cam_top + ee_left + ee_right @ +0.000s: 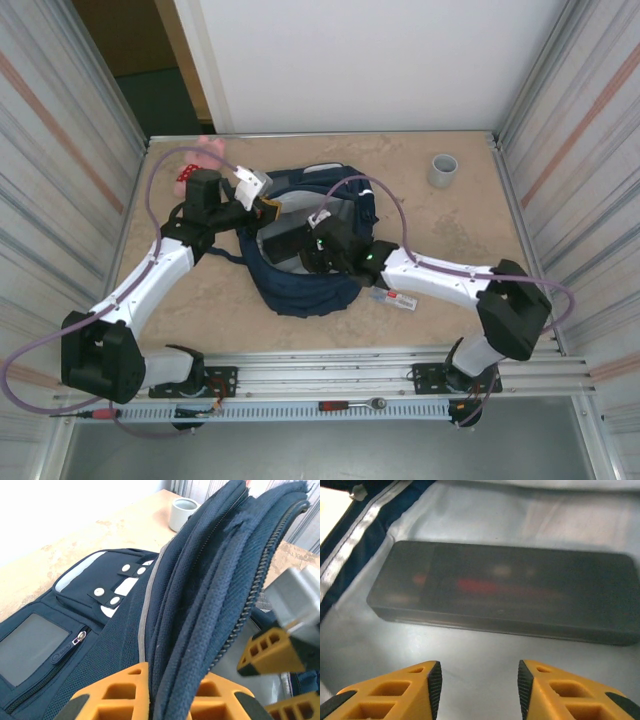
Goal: Pack books, pencil case, and school supplies into a backpack
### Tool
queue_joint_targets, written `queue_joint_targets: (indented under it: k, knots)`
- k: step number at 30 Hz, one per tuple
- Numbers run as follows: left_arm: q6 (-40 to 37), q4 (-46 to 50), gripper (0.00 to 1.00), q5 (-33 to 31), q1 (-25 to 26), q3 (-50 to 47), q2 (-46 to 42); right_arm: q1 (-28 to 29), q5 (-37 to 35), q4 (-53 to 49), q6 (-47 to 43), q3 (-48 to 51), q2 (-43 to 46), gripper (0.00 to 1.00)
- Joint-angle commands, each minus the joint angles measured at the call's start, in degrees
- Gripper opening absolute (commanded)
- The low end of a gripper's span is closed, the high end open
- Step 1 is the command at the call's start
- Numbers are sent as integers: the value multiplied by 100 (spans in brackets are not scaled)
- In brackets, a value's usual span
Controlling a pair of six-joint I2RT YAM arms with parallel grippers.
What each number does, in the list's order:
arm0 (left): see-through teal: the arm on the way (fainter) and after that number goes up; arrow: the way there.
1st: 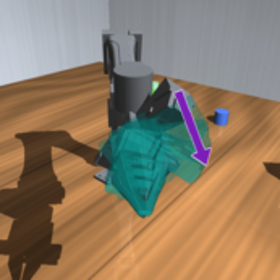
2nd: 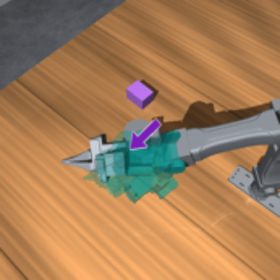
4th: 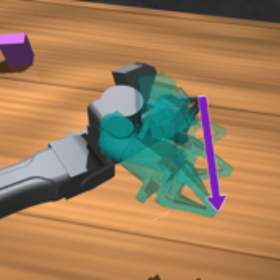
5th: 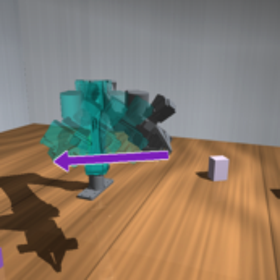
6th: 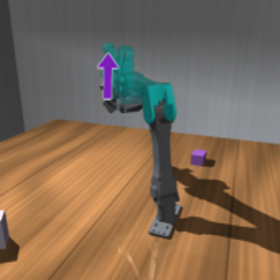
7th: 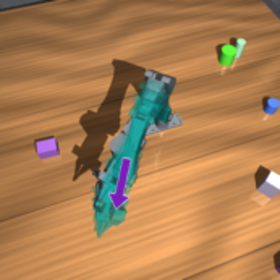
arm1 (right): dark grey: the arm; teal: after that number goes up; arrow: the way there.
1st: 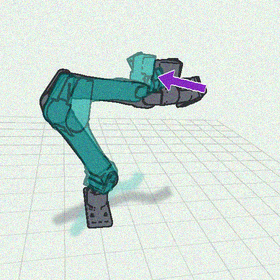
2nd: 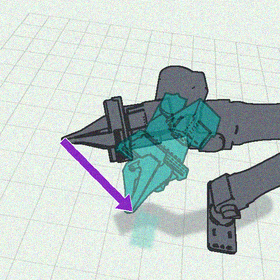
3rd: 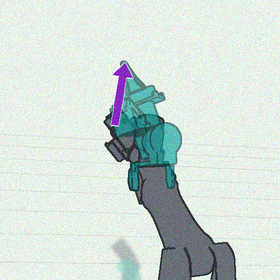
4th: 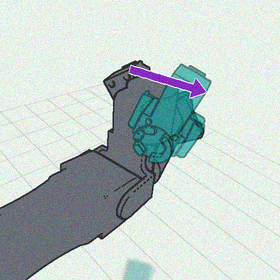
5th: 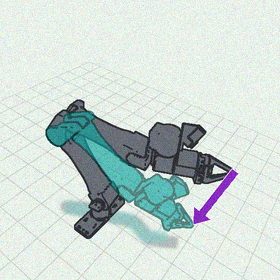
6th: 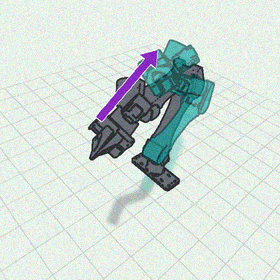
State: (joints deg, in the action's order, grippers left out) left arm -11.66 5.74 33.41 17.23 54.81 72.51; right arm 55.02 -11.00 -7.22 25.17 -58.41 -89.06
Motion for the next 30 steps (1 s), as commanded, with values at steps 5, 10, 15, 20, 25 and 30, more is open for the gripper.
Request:
queue_joint_targets:
  k: [5, 10, 15, 20, 25, 30]
  knots:
    - [317, -937, 0, 534, -19, 204, -396, 182, -714, 326, 1657, -380, -856, 33]
    - [357, -969, 0, 571, -23, 196, -394, 184, -570, 692, 1826, -405, -1284, 32]
    - [384, -1004, 0, 843, -19, 200, -397, 83, -628, 1032, 1910, -634, -1625, 32]
    - [408, -1038, 0, 963, -22, 189, -406, -313, -375, 1671, 1892, -940, -2041, 33]
    - [406, -1069, 0, 962, -19, 178, -449, -594, -224, 1808, 1630, -1480, -2439, 33]
    - [345, -920, 0, 428, -19, 188, -451, -604, -89, 1876, 1503, -1343, -2180, 37]
